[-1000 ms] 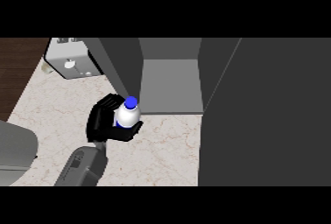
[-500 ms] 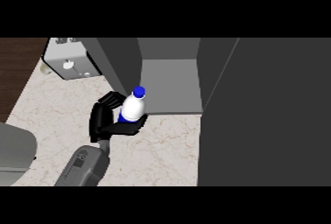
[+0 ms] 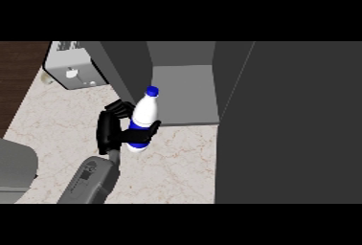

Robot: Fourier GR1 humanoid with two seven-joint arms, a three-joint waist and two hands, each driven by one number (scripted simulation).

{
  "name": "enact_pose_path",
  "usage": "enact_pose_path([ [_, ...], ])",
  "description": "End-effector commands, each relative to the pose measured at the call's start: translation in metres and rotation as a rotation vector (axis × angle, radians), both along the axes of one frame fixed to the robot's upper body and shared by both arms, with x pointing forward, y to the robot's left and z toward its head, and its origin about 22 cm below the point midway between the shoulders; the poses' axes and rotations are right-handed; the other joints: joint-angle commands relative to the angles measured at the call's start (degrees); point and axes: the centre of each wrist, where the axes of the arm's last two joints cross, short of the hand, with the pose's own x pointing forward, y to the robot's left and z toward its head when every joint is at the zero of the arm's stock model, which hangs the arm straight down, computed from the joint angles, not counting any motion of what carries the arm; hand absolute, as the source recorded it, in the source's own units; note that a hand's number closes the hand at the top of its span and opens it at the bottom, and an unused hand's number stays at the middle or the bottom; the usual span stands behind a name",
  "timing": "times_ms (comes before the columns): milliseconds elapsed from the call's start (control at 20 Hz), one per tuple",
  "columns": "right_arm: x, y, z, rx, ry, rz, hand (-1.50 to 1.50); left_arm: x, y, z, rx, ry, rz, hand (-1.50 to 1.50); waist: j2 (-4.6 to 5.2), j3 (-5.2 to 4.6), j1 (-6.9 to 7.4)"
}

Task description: Pick up the bottled water, place it into the cabinet and close the cabinet

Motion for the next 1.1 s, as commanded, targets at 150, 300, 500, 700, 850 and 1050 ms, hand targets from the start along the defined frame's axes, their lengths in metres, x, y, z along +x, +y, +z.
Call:
enact_pose_path([
  [150,-0.002,0.013,0.008,0.08,-0.045,0.04,-1.5,0.042,-0.067,0.047,-0.007,-0.056,-0.138,1.5,1.0,-0.16,-2.98],
  [300,0.001,0.01,0.008,0.068,-0.036,0.068,-1.5,0.049,-0.068,0.054,-0.009,-0.068,-0.107,1.5,1.22,-0.19,-4.07],
  [500,0.004,0.01,0.012,0.024,-0.034,0.071,-1.5,0.057,-0.06,0.053,0.05,-0.09,-0.054,1.5,1.45,-0.25,-4.22],
  [700,0.007,0.011,0.009,0.045,-0.036,0.081,-1.5,0.076,-0.052,0.069,0.109,-0.107,-0.024,1.5,1.6,-0.23,-4.78],
  [850,0.008,0.011,0.005,0.059,-0.044,0.062,-1.5,0.077,-0.055,0.066,0.146,-0.093,-0.048,-1.5,1.59,-0.19,-4.58],
  [1050,0.012,0.009,0.009,0.041,-0.045,0.093,-1.5,0.078,-0.052,0.061,0.192,-0.09,-0.028,-1.5,1.94,-0.26,-5.3],
])
